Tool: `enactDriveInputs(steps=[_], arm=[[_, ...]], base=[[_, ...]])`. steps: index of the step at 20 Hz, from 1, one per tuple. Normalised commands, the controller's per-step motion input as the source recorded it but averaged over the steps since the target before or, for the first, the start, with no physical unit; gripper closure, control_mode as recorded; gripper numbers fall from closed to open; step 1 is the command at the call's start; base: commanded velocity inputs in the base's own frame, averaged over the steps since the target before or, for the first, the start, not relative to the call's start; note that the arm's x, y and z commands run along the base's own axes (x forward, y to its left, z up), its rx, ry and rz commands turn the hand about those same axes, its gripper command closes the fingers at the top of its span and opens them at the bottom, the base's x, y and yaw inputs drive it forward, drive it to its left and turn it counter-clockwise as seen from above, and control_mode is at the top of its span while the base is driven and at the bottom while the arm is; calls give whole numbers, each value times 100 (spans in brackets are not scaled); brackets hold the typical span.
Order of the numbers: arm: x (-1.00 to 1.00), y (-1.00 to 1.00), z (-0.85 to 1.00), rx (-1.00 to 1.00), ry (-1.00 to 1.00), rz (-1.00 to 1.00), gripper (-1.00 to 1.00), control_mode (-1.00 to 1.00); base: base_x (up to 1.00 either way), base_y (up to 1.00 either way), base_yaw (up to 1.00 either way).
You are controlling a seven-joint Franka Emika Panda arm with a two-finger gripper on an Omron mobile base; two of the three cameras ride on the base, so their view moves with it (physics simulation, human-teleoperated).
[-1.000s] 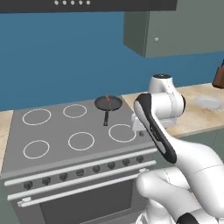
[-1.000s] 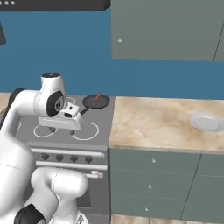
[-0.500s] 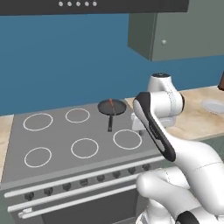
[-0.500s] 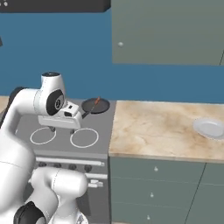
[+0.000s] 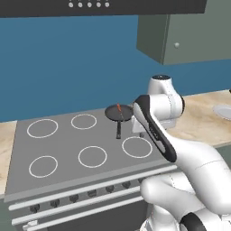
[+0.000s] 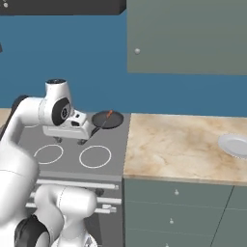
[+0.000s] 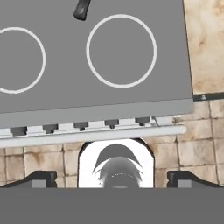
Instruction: Place the cold items (bell pepper and orange) from the fridge in one tupperware on the dining counter. Place the warm items (kebab skewer and hot dog) in the stove area in another tupperware.
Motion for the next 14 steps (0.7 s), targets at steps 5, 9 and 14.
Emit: enactDriveInputs(steps=[5,9,14], arm=[[93,8,6,-2,-1,-2,-100,-100],[100,6,13,-1,5,-18,-100,-100],[100,0,-2,-4,10,-15,-100,-100]], base=[[0,0,0],[0,0,0],[0,0,0]])
